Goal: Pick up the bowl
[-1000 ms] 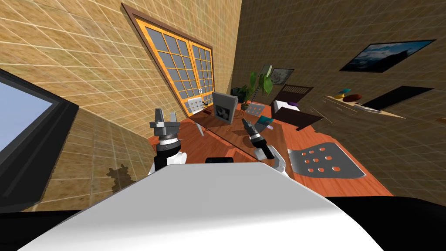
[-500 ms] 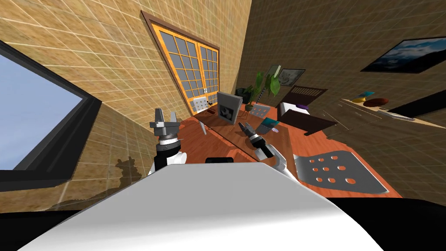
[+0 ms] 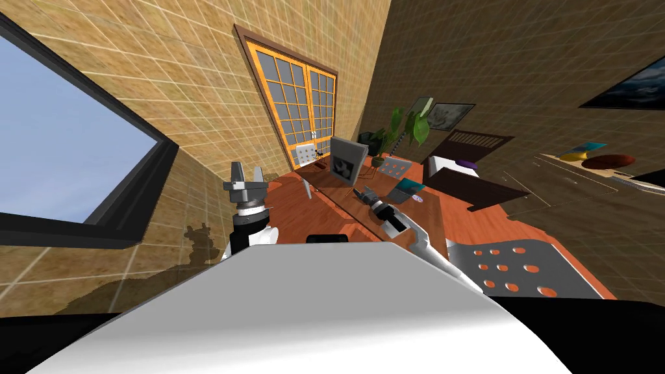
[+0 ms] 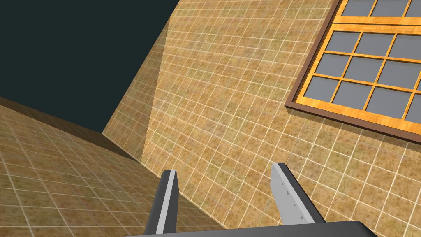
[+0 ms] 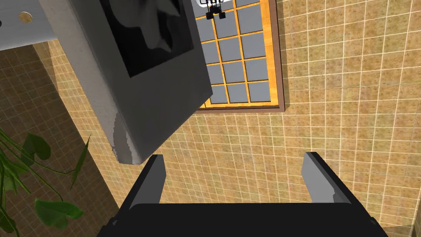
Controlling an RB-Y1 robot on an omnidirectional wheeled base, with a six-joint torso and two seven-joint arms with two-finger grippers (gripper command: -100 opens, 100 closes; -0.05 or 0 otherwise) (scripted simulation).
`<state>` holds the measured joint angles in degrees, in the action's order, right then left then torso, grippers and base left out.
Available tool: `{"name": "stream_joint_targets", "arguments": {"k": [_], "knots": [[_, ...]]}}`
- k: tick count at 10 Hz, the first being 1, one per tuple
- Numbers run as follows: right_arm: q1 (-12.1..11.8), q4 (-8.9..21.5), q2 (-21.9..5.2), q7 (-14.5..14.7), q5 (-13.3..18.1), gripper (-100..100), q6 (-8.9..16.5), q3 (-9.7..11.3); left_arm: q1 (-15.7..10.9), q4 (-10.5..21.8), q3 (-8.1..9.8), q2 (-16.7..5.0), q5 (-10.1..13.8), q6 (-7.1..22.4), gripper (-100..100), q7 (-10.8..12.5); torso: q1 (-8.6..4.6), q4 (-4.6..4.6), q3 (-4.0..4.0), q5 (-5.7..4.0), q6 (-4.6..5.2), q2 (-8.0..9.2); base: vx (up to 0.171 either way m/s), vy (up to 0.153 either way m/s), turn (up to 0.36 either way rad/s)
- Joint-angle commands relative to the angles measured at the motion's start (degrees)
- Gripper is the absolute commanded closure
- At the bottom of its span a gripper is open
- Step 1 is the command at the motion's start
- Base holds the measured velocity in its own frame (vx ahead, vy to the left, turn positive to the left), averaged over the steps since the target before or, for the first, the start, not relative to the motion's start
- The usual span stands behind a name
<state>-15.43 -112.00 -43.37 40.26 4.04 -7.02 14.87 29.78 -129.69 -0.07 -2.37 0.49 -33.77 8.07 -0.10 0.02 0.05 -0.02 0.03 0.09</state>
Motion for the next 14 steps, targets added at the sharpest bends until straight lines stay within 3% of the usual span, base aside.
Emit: {"name": "stream_joint_targets", "arguments": {"k": [1, 2, 3, 4, 6, 7, 8, 9, 11, 12, 14], "knots": [[1.2, 2.3, -2.9, 2.9, 0.3, -100, 2.3, 2.8, 0.0, 0.0, 0.0, 0.0, 0.0, 0.0, 0, 0.0, 0.0, 0.0, 0.0, 0.0, 0.0, 0.0, -0.041, -0.025, 0.236], [1.2, 2.3, -4.0, 3.4, 0.3, -100, 2.3, 2.8, 0.0, 0.0, 0.0, 0.0, 0.0, 0.0, 0, 0.0, -0.03, 0.0, 0.01, -0.01, 0.0, 0.02, -0.028, -0.019, 0.121], [2.0, 3.5, -5.9, 5.3, 0.4, -100, 4.1, 4.7, 0.0, 0.0, 0.0, 0.0, 0.0, 0.0, 0, 0.0, -0.01, 0.0, 0.01, 0.0, 0.04, 0.0, -0.032, -0.024, 0.17], [2.0, 3.5, -6.4, 5.3, 0.4, -100, 4.1, 4.7, 0.0, 0.0, 0.0, 0.0, 0.0, 0.0, 0, 0.0, -0.03, 0.0, 0.01, -0.01, 0.01, 0.01, -0.025, -0.023, 0.086], [3.5, 6.0, -10.1, 9.0, 0.6, -100, 7.5, 8.7, 0.0, 0.0, 0.0, 0.0, 0.0, 0.0, 0, 0.0, -0.04, 0.0, -0.01, -0.01, 0.01, -0.01, -0.037, -0.032, 0.213], [3.5, 6.0, -11.1, 9.0, 0.6, -100, 7.8, 8.8, 0.0, 0.0, 0.0, 0.0, 0.0, 0.0, 0, 0.0, -0.08, 0.01, 0.02, -0.02, 0.01, 0.03, -0.037, -0.03, 0.074], [4.3, 7.2, -12.8, 10.7, 0.7, -100, 9.7, 11.0, 0.0, 0.0, 0.01, 0.0, 0.0, 0.0, 0, 0.0, -0.07, 0.01, 0.02, -0.02, 0.07, 0.03, -0.038, -0.026, 0.11], [4.3, 7.2, -13.3, 10.7, 0.7, -100, 9.7, 11.0, 0.0, 0.0, 0.0, 0.0, 0.0, 0.0, 0, 0.0, -0.06, 0.01, 0.02, -0.01, 0.04, 0.04, -0.032, -0.025, 0.079], [5.7, 9.5, -17.3, 13.8, 0.7, -100, 13.2, 14.7, 0.0, 0.0, 0.0, 0.0, 0.0, 0.0, 0, 0.0, -0.09, 0.01, 0.01, -0.02, 0.04, 0.02, -0.047, -0.041, 0.196], [5.7, 9.5, -17.3, 13.8, 0.7, -100, 13.6, 15.4, 0.0, 0.0, 0.0, 0.0, 0.0, 0.0, 0, 0.0, -0.12, 0.02, 0.04, -0.03, 0.02, 0.07, -0.045, -0.044, 0.069], [6.9, 11.7, -21.0, 16.5, 0.7, -100, 17.0, 19.3, 0.0, 0.0, 0.01, 0.0, 0.0, 0.0, 0, 0.0, -0.12, 0.01, 0.02, -0.03, 0.05, 0.03, -0.04, -0.05, 0.139]]}}
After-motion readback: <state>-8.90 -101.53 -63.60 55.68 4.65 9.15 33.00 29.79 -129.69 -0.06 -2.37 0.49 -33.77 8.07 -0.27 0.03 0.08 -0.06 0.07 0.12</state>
